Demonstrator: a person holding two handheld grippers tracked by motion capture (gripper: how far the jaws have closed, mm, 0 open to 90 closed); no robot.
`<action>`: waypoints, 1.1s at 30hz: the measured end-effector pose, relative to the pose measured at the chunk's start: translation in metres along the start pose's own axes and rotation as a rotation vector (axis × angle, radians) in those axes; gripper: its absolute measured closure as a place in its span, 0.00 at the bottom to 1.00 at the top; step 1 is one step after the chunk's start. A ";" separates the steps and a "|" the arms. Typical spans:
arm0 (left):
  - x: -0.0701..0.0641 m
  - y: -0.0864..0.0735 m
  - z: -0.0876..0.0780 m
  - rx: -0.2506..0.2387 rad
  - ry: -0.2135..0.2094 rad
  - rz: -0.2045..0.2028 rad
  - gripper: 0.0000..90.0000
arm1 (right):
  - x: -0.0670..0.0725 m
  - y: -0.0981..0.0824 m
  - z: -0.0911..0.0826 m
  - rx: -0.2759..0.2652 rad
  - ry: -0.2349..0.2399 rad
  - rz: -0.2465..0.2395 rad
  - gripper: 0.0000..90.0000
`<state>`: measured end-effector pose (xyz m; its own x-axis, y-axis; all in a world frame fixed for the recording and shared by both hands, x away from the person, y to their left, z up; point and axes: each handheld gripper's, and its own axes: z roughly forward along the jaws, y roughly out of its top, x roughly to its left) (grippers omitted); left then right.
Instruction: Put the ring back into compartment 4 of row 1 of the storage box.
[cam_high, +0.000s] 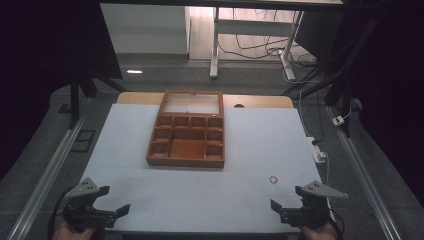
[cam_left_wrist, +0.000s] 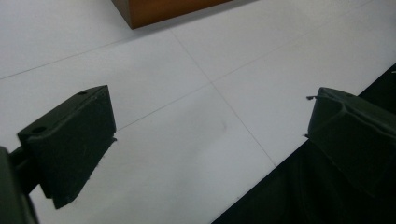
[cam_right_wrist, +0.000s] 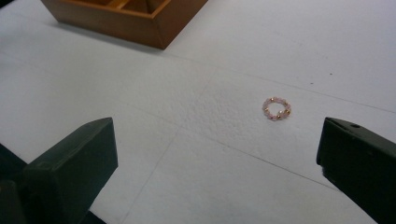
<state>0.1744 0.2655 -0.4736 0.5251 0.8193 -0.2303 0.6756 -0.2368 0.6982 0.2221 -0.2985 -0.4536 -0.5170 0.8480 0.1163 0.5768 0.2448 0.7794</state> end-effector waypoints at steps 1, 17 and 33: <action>0.000 0.000 0.000 0.002 0.000 0.001 0.02 | 0.000 0.000 0.002 0.008 0.001 -0.009 0.00; -0.006 0.002 0.005 0.053 -0.021 0.053 0.03 | 0.005 0.002 0.007 0.060 -0.012 -0.049 0.00; -0.002 0.001 0.002 0.031 -0.046 0.031 0.04 | 0.003 0.007 0.008 0.063 0.002 -0.055 0.00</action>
<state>0.1751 0.2620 -0.4741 0.5689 0.7866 -0.2401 0.6740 -0.2787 0.6841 0.2297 -0.2905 -0.4530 -0.5508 0.8312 0.0755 0.5856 0.3203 0.7446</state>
